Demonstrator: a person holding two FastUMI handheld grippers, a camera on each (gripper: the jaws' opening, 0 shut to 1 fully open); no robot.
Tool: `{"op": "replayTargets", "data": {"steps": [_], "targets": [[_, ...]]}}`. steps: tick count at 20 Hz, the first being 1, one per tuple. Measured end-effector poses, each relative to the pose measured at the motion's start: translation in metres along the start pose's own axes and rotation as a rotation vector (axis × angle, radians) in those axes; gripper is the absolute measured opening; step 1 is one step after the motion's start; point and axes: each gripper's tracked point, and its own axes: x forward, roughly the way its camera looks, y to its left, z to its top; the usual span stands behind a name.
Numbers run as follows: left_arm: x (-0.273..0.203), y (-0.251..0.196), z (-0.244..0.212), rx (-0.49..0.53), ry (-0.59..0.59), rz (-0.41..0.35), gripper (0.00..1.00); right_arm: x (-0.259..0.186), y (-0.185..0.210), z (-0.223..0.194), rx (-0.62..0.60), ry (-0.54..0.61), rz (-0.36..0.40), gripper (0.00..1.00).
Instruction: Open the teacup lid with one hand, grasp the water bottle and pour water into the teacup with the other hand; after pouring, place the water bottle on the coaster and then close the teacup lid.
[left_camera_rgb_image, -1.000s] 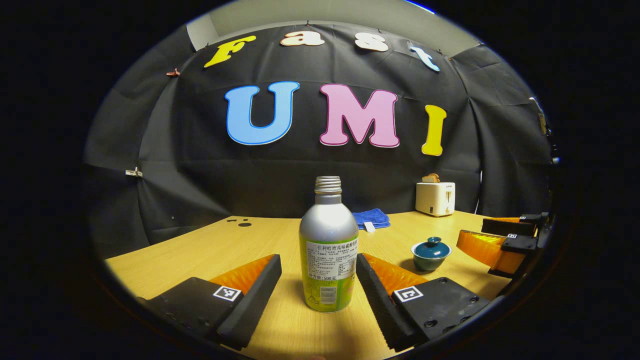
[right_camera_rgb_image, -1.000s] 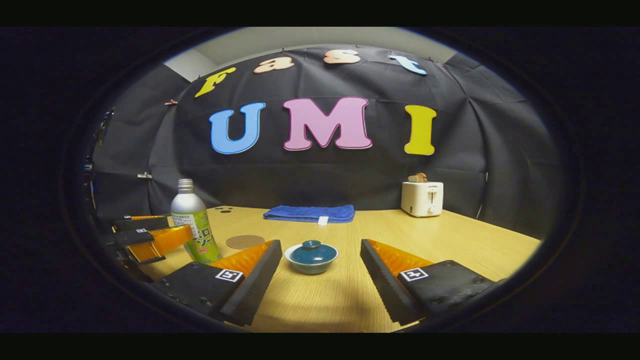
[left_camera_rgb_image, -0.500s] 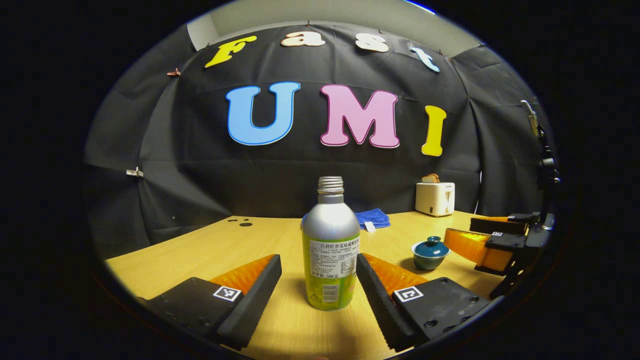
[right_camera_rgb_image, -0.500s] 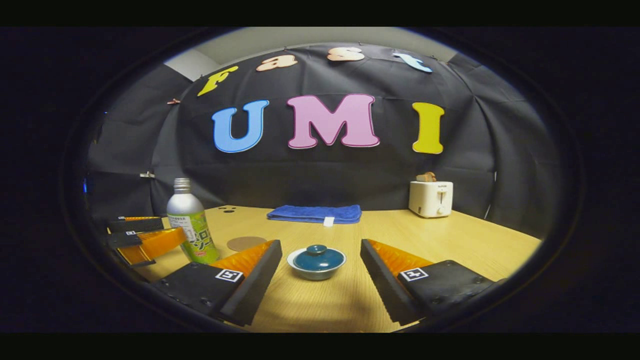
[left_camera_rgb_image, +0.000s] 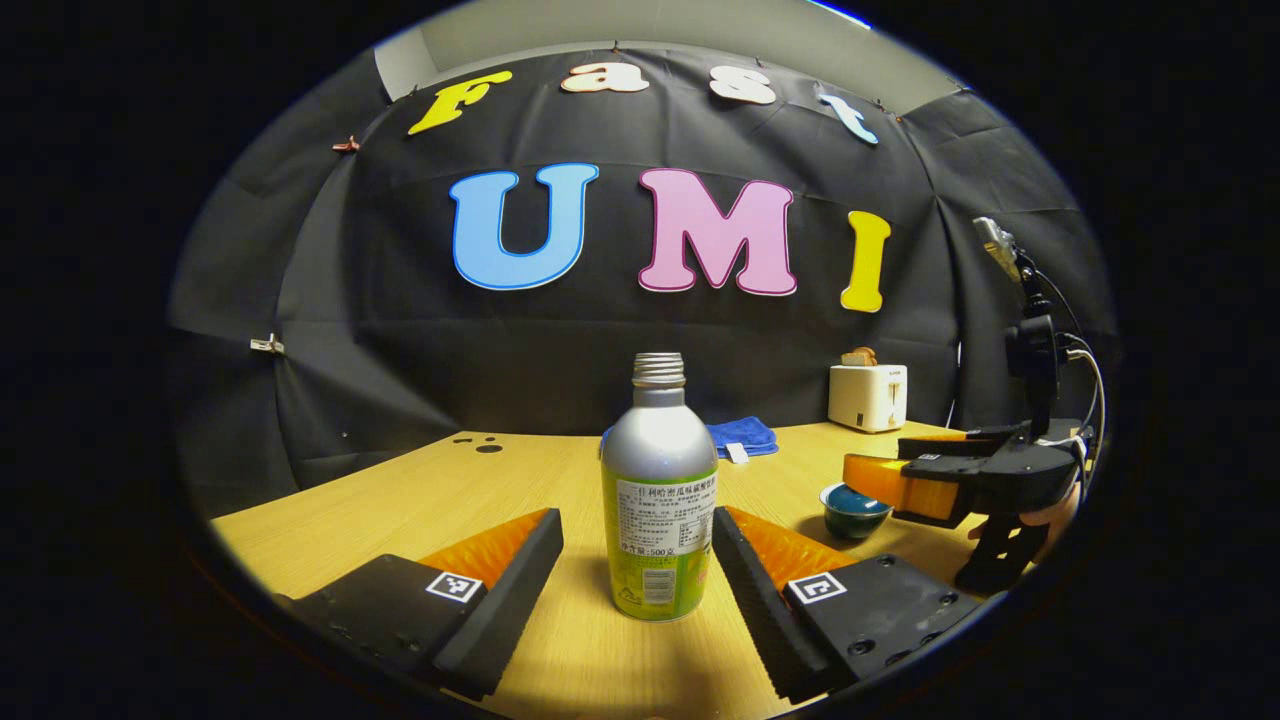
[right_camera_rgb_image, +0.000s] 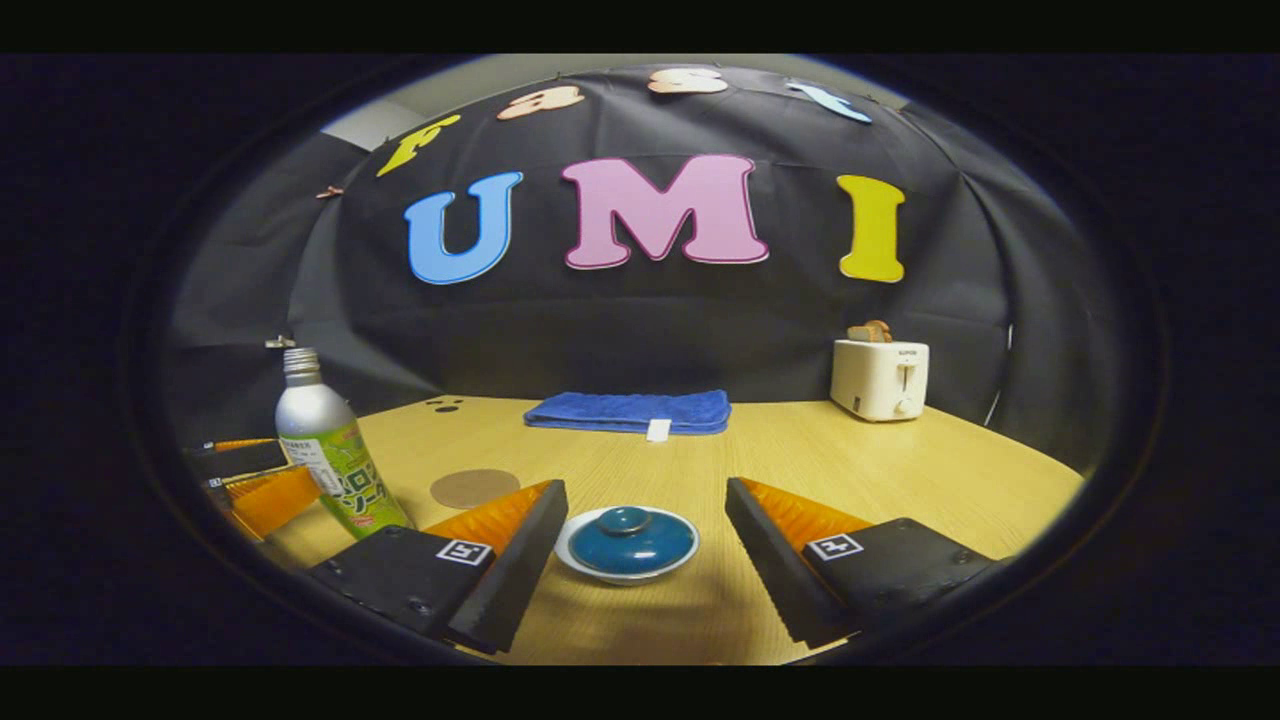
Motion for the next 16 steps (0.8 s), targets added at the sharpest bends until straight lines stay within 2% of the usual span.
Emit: {"op": "replayTargets", "data": {"steps": [5, 10, 14, 16], "targets": [[0.001, -0.001, -0.002, 0.009, 0.015, -0.006, 0.95, 0.010, 0.007, -0.001, -0.032, 0.002, 0.004, 0.98], [-0.003, 0.001, 0.001, 0.023, 0.013, -0.001, 0.95, 0.020, 0.006, -0.009, -0.062, 0.051, -0.004, 0.97], [-0.005, 0.005, 0.004, 0.006, 0.005, 0.016, 0.95, 0.024, 0.006, -0.018, -0.107, 0.110, 0.004, 0.88], [-0.014, 0.014, 0.004, -0.006, -0.003, 0.022, 0.95, 0.028, 0.006, -0.022, -0.104, 0.143, 0.010, 0.78]]}}
